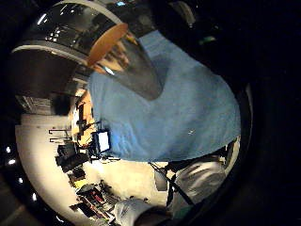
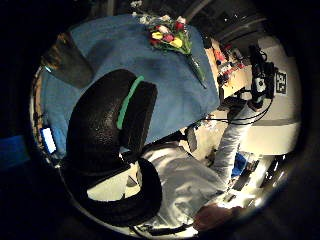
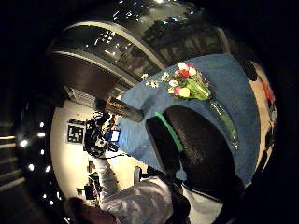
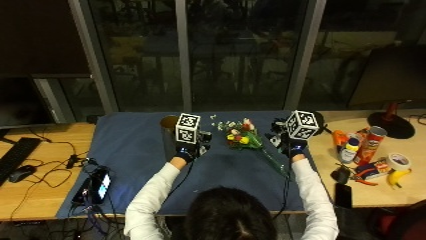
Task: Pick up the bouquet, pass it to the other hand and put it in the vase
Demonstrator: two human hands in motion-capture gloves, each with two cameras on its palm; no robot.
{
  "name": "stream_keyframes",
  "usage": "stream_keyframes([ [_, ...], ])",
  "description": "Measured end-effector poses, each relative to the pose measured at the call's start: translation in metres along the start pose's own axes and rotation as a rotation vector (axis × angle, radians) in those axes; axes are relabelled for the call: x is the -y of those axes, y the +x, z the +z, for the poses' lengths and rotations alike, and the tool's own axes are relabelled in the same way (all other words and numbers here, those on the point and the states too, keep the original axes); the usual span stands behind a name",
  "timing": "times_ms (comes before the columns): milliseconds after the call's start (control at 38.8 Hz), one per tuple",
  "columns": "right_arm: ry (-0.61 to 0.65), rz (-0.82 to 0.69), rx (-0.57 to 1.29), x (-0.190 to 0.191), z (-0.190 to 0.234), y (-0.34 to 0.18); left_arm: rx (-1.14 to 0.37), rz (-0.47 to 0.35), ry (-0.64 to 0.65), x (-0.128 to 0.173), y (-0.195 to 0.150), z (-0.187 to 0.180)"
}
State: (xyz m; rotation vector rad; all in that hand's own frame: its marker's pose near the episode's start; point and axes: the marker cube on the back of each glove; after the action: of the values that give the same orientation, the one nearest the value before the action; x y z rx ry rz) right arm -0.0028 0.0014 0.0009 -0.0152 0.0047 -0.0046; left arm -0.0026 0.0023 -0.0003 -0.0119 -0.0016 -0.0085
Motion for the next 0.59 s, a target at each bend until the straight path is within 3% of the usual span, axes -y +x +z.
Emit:
stream_keyframes([
  [206,-0.092,-0.012,-0.042,-0.011,0.009,-0.007,-0.012,-0.005,-0.041,-0.010,-0.009,-0.007],
  [593,-0.140,-0.041,-0.103,-0.017,-0.002,-0.029,-0.043,0.034,-0.013,-0.016,-0.008,-0.030],
])
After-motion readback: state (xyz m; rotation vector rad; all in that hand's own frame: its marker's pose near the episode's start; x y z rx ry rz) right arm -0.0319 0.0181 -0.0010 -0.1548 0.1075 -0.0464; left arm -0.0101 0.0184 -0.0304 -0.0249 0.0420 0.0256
